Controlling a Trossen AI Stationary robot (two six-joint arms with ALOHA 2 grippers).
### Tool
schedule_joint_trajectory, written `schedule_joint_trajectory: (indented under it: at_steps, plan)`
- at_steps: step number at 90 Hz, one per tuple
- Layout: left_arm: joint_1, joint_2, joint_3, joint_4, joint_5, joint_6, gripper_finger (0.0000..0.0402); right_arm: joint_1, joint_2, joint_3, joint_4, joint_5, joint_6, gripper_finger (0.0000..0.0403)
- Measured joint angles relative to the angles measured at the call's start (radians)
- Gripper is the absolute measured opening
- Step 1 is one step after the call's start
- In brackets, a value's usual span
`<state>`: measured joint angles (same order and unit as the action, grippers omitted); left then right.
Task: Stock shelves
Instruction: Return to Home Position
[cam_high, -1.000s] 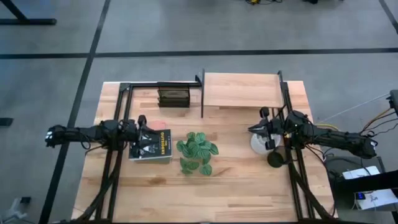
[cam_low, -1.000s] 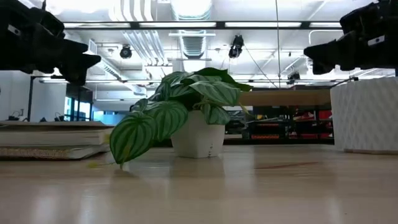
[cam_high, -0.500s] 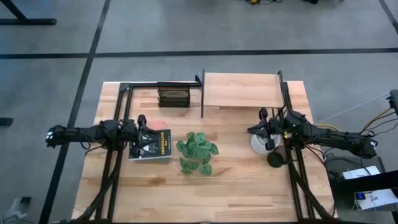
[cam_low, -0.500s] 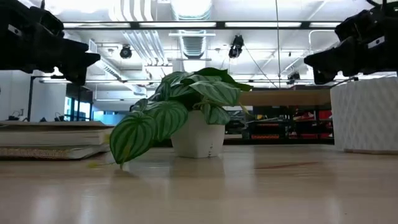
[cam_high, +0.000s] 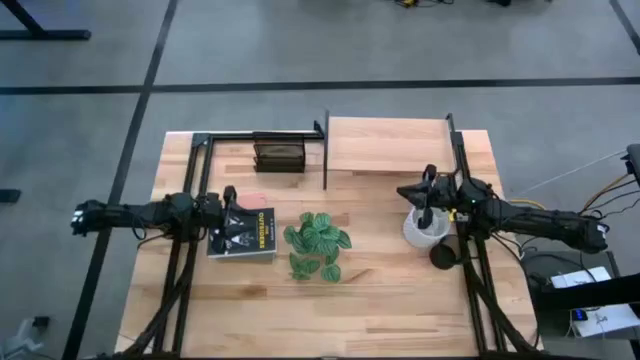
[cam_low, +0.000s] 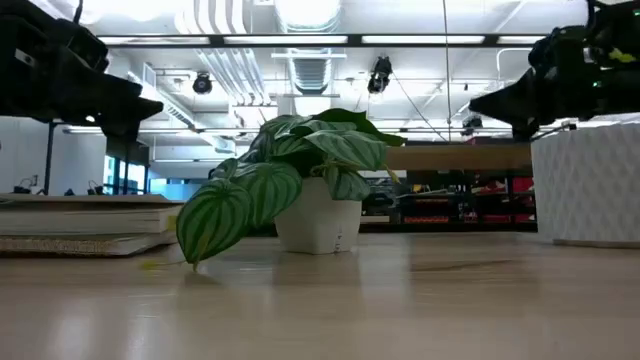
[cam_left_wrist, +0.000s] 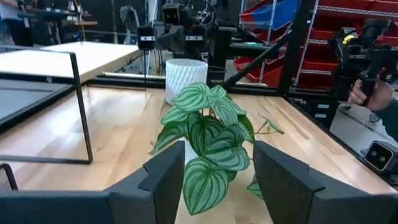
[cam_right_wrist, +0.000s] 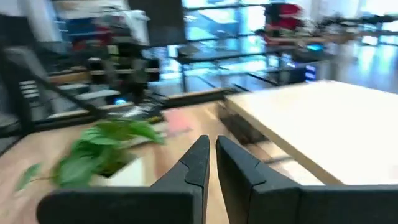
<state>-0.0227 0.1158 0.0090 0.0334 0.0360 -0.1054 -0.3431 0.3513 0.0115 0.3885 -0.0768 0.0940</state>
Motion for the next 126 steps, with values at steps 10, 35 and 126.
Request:
schedule_joint_trajectory:
  at_steps: [10, 35, 126]
  plan:
    - [0.000, 0.012, 0.000, 0.000, 0.000, -0.014, 0.0181, 0.000, 0.005, 0.000, 0.007, 0.028, 0.024, 0.0014]
    - [0.000, 0.010, 0.000, 0.027, 0.003, -0.020, 0.0185, 0.070, 0.000, -0.001, 0.005, -0.025, -0.006, 0.0014]
    - [0.000, -0.019, 0.000, -0.003, 0.002, -0.008, 0.0165, 0.220, -0.346, 0.000, -0.279, 0.133, -0.095, 0.0014]
